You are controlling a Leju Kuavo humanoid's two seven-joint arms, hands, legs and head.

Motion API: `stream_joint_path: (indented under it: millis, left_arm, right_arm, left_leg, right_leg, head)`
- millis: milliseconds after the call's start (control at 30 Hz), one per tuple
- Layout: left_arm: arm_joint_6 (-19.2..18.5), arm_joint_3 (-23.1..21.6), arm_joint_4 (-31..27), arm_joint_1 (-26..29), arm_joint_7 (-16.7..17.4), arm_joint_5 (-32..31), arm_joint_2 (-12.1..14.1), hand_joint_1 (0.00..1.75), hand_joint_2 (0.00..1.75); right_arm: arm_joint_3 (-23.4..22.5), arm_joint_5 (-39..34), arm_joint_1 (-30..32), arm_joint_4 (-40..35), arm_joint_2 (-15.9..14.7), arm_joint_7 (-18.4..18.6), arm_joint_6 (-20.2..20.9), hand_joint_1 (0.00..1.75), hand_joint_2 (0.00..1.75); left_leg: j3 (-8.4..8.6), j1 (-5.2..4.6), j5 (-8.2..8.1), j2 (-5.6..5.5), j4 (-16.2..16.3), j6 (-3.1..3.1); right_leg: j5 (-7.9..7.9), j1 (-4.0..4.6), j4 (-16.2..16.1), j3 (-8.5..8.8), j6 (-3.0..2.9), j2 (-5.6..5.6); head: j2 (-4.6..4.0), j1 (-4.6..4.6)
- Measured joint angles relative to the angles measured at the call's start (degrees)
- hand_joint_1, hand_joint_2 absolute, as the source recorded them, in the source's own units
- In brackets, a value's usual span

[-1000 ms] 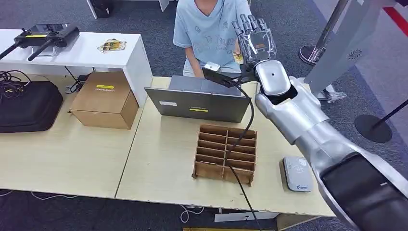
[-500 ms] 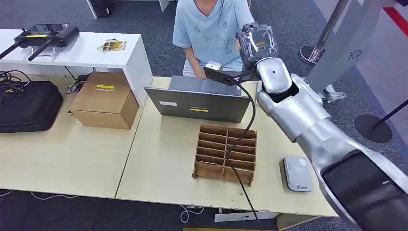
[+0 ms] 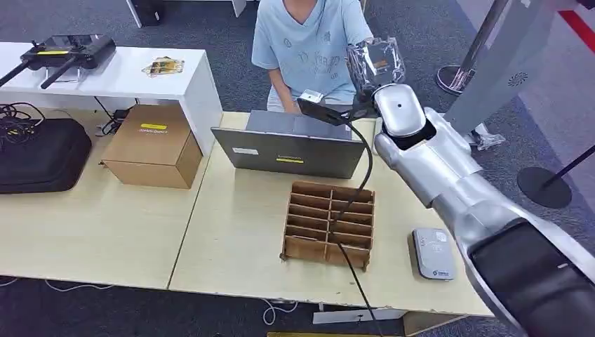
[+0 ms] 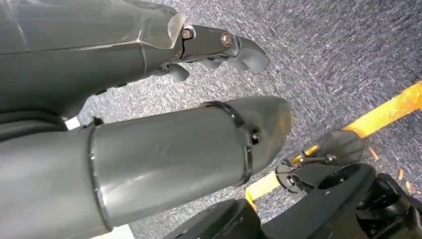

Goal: Pass the card to the sensor for recognition and then transmit it.

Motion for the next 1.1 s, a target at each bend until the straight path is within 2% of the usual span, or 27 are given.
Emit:
stream_joint_path:
  millis: [400,767,1000,1100]
  left_arm:
    - [0.79,0.00,-0.02,0.00,0.26,-0.17,-0.02,0.00,0.00]
    - [0.87,0.00,-0.09,0.02,0.39,-0.17,0.00,0.00,0.00]
    - [0.83,0.00,-0.09,0.08,0.39,0.04,0.00,0.00,0.00]
    - [0.85,0.00,-0.09,0.17,0.35,0.31,0.02,0.00,0.00]
  right_arm:
    - [-0.85,-0.50,0.14,-0.04,-0.24,-0.19,-2.20,1.75,1.75]
    - [-6.80,-7.06,1.62,-3.41,-1.57,-3.89,-5.64,1.75,1.75]
    - [-12.02,-14.58,3.40,-6.97,-3.67,-6.91,-1.96,1.75,1.75]
    - [-14.93,-20.73,4.54,-8.55,-4.39,-10.06,0.92,1.75,1.75]
  left_leg:
    - [0.00,0.00,0.00,0.02,0.00,0.00]
    - [0.00,0.00,0.00,0.01,0.01,0.00]
    - [-0.01,0.00,0.00,0.00,0.01,0.00]
    - [-0.01,0.00,0.00,0.01,0.01,0.00]
  right_leg:
    - [0.00,0.00,0.00,-0.02,0.00,0.02]
    - [0.00,0.00,0.00,-0.02,0.00,0.01]
    - [0.00,0.00,0.00,-0.02,0.00,0.00]
    - [0.00,0.00,0.00,-0.02,0.00,0.01]
  head:
    - [0.00,0.00]
    - [0.00,0.02]
    - [0.00,0.00]
    - [0.00,0.00]
